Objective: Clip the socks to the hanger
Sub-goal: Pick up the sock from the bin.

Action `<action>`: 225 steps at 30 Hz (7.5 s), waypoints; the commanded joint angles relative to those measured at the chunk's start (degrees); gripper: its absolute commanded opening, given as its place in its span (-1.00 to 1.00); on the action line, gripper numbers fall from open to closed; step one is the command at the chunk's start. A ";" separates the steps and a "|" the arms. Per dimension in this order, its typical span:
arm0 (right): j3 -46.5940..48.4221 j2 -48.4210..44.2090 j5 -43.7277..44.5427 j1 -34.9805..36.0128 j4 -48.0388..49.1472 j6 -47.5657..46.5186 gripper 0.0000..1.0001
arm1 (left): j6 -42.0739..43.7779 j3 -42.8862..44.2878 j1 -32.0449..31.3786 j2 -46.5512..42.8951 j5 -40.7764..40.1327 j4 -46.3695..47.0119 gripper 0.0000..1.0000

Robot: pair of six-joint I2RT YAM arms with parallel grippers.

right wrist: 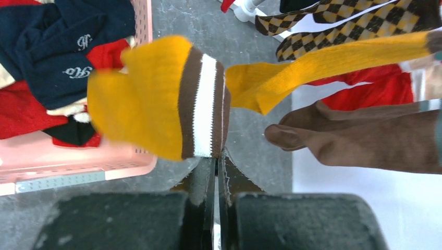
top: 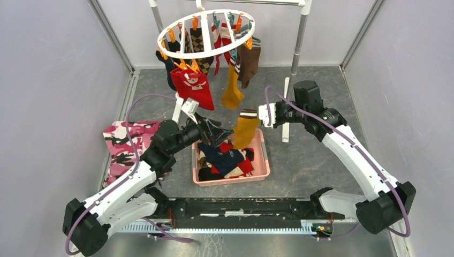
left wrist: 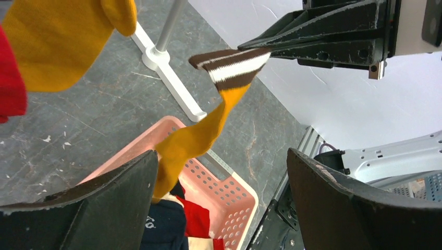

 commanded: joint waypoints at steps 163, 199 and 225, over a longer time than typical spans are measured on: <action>5.74 3.12 -26.66 -12.56 16.24 37.26 -1.00 | 8.16 9.27 -2.36 17.77 7.87 26.35 0.77; 10.82 4.27 -19.30 -18.51 11.10 27.12 0.35 | 39.63 2.86 -2.73 19.92 6.16 34.35 -0.96; 14.70 9.89 -25.80 -9.55 -2.91 1.99 0.67 | 57.31 2.51 -5.13 14.64 9.60 30.25 -0.96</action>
